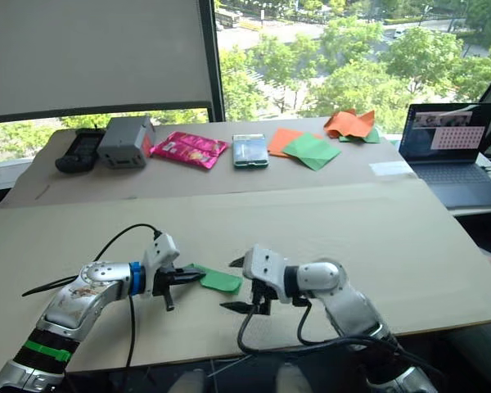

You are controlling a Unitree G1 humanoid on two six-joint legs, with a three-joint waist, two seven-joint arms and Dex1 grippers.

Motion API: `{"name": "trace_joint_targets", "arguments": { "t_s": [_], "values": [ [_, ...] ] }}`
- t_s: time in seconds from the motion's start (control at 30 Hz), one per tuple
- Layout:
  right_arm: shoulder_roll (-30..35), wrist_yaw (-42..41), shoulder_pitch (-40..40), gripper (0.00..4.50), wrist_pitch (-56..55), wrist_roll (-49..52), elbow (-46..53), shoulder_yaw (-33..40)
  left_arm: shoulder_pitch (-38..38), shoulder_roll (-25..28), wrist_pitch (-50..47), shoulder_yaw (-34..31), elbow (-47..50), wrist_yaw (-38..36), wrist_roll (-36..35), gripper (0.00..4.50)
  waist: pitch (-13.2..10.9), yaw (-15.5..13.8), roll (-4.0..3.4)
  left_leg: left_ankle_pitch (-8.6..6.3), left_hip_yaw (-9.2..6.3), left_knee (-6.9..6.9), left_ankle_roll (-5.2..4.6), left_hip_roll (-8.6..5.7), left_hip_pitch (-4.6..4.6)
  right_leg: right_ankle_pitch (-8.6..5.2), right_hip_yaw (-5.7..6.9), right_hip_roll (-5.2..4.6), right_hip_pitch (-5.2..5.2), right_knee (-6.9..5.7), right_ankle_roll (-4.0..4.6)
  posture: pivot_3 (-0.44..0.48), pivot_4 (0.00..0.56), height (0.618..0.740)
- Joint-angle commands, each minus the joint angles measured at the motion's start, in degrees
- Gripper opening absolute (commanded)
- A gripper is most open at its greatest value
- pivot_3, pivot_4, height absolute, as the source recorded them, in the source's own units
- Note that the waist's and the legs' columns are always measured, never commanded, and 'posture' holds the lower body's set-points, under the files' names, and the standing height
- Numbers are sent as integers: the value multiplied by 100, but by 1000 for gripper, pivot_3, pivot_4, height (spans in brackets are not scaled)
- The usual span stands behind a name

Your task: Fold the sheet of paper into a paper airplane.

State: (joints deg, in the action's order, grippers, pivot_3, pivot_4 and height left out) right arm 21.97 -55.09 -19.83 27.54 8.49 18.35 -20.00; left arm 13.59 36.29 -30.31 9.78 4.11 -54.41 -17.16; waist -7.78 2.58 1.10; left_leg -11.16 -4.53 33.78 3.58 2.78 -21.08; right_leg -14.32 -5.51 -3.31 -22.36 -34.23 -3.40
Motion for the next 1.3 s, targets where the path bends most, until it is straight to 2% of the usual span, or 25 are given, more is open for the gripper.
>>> {"name": "trace_joint_targets", "arguments": {
  "t_s": [0.03,0.2,0.3,0.33,0.77,1.3],
  "values": [
    [-293,423,-278,2939,564,148,-46,27,-101,23,-75,135,-31,20,143,0,1,-7,-1,0,0,1,0,0,0,0,0,0,0,0,0,0,150,721],
    [-630,1019,-636,1148,797,-304,-880,-338,-143,26,-110,112,56,62,125,0,2,-15,-2,4,3,2,-6,-1,-3,0,0,-2,2,2,0,0,150,721],
    [-615,1082,-711,98,701,-437,-1140,-466,-176,25,-123,100,91,86,117,0,1,-17,-5,21,3,0,-34,-1,-6,1,0,-1,1,0,0,0,150,721],
    [-617,1095,-719,15,689,-463,-1190,-496,-187,27,-125,95,100,93,112,0,1,-15,-5,22,3,0,-36,-1,-6,1,0,-1,0,0,0,0,150,721],
    [-791,1144,-850,15,622,-705,-1697,-756,-249,30,-152,84,157,147,90,0,2,3,-7,21,3,0,-34,-1,-4,1,-1,0,0,-4,0,0,150,721],
    [-274,1031,-673,15,974,-1148,-1772,-1374,-239,42,-175,85,146,151,102,0,42,-7,-29,19,3,0,-30,-1,-1,0,0,-1,3,-4,0,0,150,721]
  ]
}}
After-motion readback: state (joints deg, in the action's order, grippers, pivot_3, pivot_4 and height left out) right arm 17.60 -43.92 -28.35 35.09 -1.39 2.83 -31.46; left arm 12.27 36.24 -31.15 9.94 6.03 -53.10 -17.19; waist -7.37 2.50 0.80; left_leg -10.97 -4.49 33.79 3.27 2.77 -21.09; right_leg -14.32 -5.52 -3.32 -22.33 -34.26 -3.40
